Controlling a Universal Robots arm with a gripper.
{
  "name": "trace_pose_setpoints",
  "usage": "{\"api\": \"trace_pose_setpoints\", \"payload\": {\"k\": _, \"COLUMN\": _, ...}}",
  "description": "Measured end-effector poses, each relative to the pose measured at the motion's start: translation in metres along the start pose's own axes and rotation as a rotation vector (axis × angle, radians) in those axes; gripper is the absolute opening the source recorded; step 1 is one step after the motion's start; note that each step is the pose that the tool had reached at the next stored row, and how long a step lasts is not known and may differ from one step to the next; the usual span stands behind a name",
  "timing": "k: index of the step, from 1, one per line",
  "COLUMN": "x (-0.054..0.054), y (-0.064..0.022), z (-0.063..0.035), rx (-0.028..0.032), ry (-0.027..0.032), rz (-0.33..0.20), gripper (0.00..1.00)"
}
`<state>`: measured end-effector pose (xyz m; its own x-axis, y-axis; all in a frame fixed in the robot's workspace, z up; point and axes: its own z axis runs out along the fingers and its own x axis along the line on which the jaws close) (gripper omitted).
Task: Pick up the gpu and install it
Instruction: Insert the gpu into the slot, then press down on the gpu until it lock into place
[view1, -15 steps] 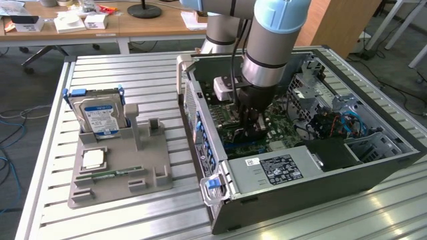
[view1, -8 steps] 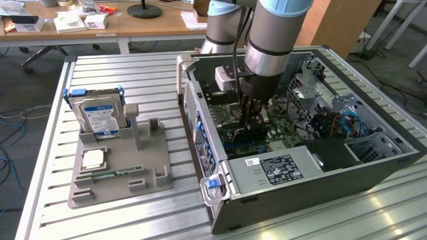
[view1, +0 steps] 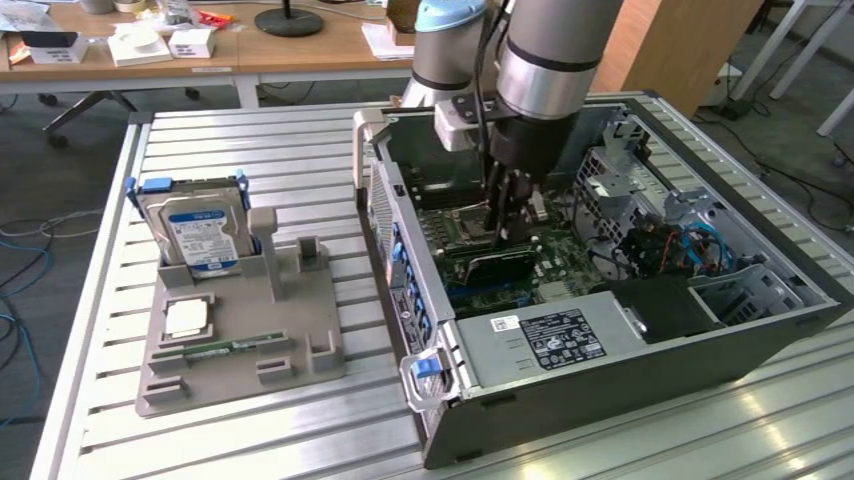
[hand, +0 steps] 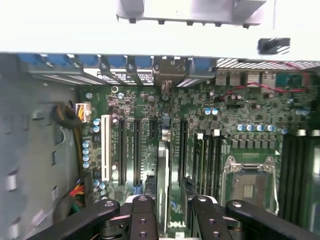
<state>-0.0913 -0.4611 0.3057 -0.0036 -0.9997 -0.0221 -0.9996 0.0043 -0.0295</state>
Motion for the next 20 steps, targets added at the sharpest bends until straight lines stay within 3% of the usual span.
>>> {"api": "trace_pose_setpoints", "payload": {"k": 5, "x": 0.0, "y": -0.0005, "z": -0.0165, "rx": 0.0, "ry": 0.0012, "rz": 0.0, "gripper": 0.34}}
{"api": "trace_pose_setpoints", "payload": {"k": 20, "x": -0.001, "y": -0.0005, "z": -0.0168, "rx": 0.0001, "ry": 0.0029, "rz": 0.0, "gripper": 0.34}}
